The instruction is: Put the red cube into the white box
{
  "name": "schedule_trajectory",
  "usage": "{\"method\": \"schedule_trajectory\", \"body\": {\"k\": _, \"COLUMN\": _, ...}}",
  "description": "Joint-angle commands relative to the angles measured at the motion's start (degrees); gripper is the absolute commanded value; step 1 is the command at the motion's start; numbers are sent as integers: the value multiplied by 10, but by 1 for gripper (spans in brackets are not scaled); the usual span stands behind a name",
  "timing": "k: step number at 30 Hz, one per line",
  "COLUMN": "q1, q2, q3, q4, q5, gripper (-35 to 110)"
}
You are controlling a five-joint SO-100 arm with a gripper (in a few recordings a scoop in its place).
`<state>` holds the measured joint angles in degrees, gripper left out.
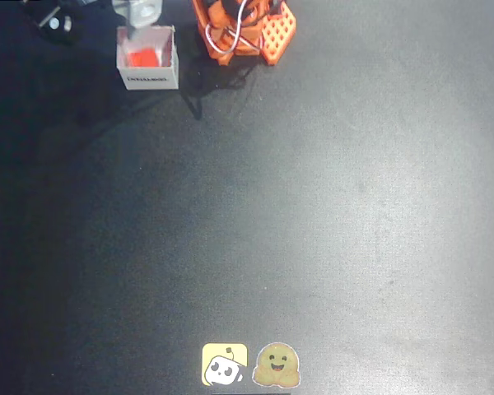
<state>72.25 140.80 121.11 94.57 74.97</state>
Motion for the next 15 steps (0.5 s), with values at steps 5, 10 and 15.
{"method": "schedule_trajectory", "body": {"k": 5, "q1": -71, "q2": 15, "q3": -4, "q4": -94, "q5": -112, "gripper": 0}}
{"method": "schedule_trajectory", "body": {"k": 10, "q1": -314, "q2": 12, "q3": -1, "q4": -168, "q5": -142, "gripper": 0}}
{"method": "schedule_trajectory", "body": {"k": 15, "q1": -519, "q2": 5, "q3": 49, "q4": -272, "q5": -79, "gripper": 0}}
